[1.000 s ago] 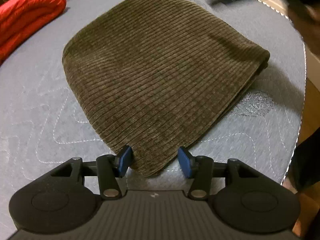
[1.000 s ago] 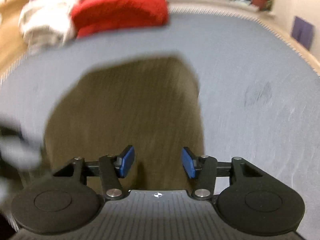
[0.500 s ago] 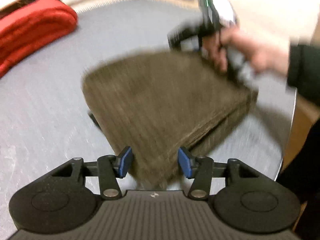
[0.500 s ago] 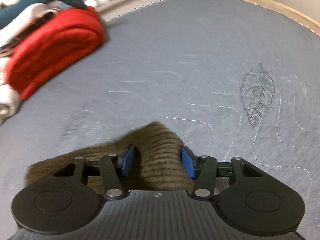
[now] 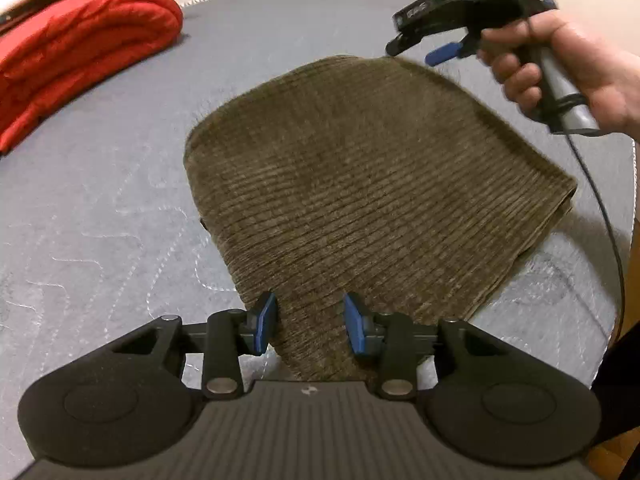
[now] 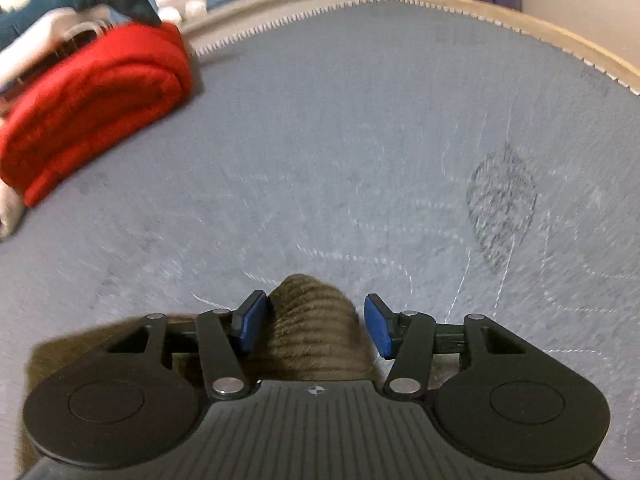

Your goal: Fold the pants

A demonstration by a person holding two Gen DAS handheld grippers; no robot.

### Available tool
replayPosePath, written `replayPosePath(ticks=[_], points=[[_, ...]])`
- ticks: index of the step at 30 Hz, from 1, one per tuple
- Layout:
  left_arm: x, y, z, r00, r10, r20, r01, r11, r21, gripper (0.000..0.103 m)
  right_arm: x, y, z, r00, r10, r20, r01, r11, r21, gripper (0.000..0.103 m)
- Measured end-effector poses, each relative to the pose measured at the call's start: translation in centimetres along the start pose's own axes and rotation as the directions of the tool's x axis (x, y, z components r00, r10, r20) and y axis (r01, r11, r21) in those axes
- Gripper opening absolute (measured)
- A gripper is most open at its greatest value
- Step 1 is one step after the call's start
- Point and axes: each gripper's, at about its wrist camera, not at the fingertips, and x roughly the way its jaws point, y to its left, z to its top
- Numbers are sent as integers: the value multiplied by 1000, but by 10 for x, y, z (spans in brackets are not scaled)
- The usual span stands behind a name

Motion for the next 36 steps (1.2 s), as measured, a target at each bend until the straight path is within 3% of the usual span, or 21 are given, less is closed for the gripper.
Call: replayPosePath(ticks=[3,4,6,8,12,13,16,19,23,26,29,32,36], points=[[-27,5,5,998,-6,68,10,998,-65,64,-43,5,10,996,47,77,-43,997,-56,64],[-38,5,7,995,9,102,-1,997,-76,75,-59,7,11,993,64,97,-56,995,-78,68],[-60,4,10,983,58,172,-40,993,-107,84,-97,13,11,985,104,140,-85,988,-132,74],[-86,5,12,959,115,257,-71,982,-174,86,-134,21,7,974,138,181,-102,976,-195,81],[-128,1,6,896,253,364,-132,936,-326,101,-202,34,-6,947,206,248,-136,953,-270,97],[-136,-1,4,882,283,376,-147,925,-350,101,-213,36,-11,947,211,241,-143,952,-271,102],[-150,-9,1,862,341,374,-184,900,-396,102,-235,42,-25,966,186,182,-122,942,-314,102],[-149,-11,4,884,312,348,-137,885,-446,102,-251,40,-37,966,165,199,-88,934,-346,102],[-134,-12,9,919,278,280,-114,867,-486,102,-245,28,-53,973,169,157,-111,939,-327,102],[-122,-18,6,912,336,235,-182,845,-503,103,-227,23,-69,984,146,102,-109,947,-303,102],[-101,-19,13,931,318,179,-192,845,-499,103,-209,26,-81,998,61,12,-56,966,-254,102],[-79,-21,13,939,310,148,-203,849,-487,103,-208,29,-86,989,149,14,-143,969,-202,102],[-60,-27,11,940,318,121,-231,857,-461,103,-194,29,-93,995,95,-8,-94,972,-214,102]])
